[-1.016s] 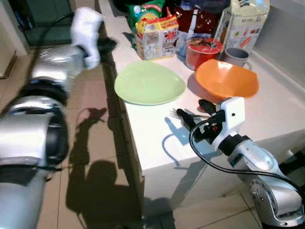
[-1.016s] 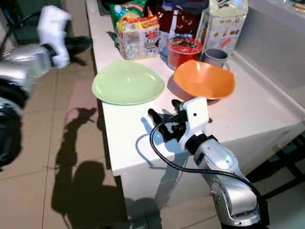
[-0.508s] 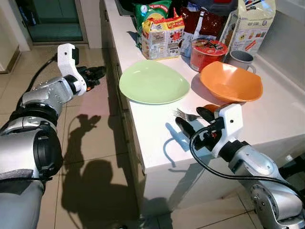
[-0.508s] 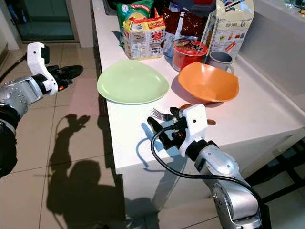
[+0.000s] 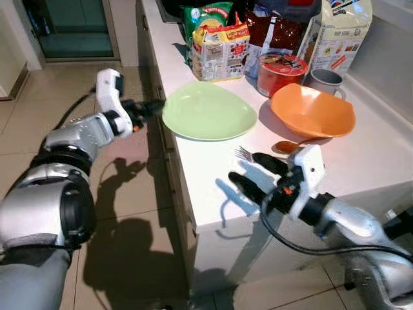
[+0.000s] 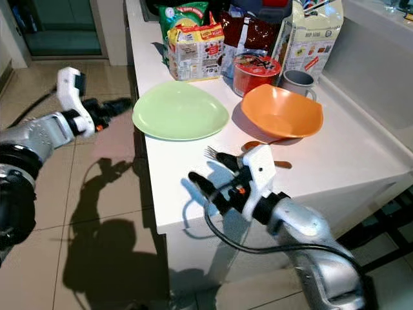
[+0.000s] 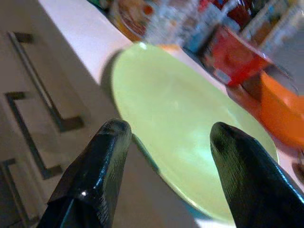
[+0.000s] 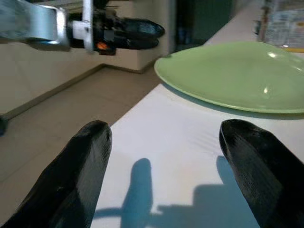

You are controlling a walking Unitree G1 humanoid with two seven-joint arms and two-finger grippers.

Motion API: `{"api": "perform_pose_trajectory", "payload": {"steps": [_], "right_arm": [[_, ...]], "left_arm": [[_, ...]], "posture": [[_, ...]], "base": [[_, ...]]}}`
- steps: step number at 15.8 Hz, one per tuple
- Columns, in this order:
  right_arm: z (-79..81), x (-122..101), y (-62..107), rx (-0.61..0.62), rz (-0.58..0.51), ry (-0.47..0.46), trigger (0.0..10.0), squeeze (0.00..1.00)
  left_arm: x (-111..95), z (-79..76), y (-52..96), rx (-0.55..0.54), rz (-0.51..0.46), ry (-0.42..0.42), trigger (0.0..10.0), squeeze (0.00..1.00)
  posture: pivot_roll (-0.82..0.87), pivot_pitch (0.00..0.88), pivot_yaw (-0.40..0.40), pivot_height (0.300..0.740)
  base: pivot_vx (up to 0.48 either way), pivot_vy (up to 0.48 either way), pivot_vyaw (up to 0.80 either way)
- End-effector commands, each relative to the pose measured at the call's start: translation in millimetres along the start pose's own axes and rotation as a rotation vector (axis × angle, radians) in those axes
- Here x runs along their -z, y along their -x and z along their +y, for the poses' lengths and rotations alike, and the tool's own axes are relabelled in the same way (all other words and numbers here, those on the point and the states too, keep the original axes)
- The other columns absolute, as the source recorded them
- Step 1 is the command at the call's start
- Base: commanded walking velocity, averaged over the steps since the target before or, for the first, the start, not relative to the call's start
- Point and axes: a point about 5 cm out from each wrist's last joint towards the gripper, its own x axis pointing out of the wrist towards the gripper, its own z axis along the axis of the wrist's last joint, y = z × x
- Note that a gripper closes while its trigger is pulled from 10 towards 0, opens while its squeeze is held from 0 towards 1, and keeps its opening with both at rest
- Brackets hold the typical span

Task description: Setting the table

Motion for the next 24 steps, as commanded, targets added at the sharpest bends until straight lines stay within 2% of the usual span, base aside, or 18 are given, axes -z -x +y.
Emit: {"api": "perform_pose_trajectory", "payload": {"steps": [1, 2, 3, 5, 8, 11, 16, 18, 23, 24], "right_arm": [[-7.0, -8, 14.4, -0.019, -0.014, 0.013, 10.0, 0.0], [-9.5, -9, 18.4, -0.031, -0.011, 0.015, 10.0, 0.0], [-18.9, -10, 33.1, -0.071, 0.011, 0.014, 10.0, 0.0], [-30.4, -10, 43.7, -0.089, 0.034, 0.006, 10.0, 0.0], [-39.4, -13, 46.3, -0.103, 0.039, 0.005, 10.0, 0.0], [-36.7, -10, 44.8, -0.119, 0.034, -0.007, 10.0, 0.0], [-27.1, -11, 39.9, -0.141, 0.02, -0.014, 10.0, 0.0], [-24.0, -11, 37.7, -0.149, 0.018, -0.017, 10.0, 0.0], [-20.1, -10, 37.1, -0.153, 0.014, -0.024, 10.0, 0.0], [-18.4, -9, 37.0, -0.16, 0.024, -0.02, 10.0, 0.0]], "left_arm": [[1, -3.2, -1.6, 0.028, 0.031, -0.052, 10.0, 0.0], [2, -3.7, -1.7, 0.037, 0.037, -0.063, 10.0, 0.0], [5, -4.0, -1.9, 0.048, 0.065, -0.082, 10.0, 0.0], [9, -3.4, -2.6, 0.035, 0.085, -0.077, 10.0, 0.0], [16, -4.3, -5.1, 0.027, 0.096, -0.043, 10.0, 0.0], [17, -9.3, -9.1, 0.051, 0.075, 0.025, 10.0, 0.0], [26, -7.7, -12.2, -0.014, 0.092, 0.034, 10.0, 0.0], [34, -8.2, -14.9, -0.042, 0.128, -0.002, 10.0, 0.0], [27, -15.6, -22.5, -0.057, 0.059, 0.071, 10.0, 0.0], [30, -18.1, -25.1, -0.053, 0.068, 0.046, 10.0, 0.0]], "posture": [[-0.07, 0.0, -0.054, 0.74], [-0.07, 0.0, -0.049, 0.74], [-0.08, 0.0, -0.046, 0.74], [-0.08, 0.0, -0.043, 0.74], [-0.09, 0.0, -0.042, 0.74], [-0.09, 0.0, -0.042, 0.74], [-0.1, 0.0, -0.037, 0.74], [-0.1, 0.0, -0.033, 0.74], [-0.11, 0.0, -0.027, 0.74], [-0.11, 0.0, -0.027, 0.74]], "base": [[0.0, 0.0, 0.0], [0.0, 0.0, 0.0], [0.0, 0.0, 0.0], [0.0, 0.0, 0.0], [0.0, 0.0, 0.0], [0.0, 0.0, 0.0], [0.0, 0.0, 0.0], [0.0, 0.0, 0.0], [0.0, 0.0, 0.0], [0.0, 0.0, 0.0]]}}
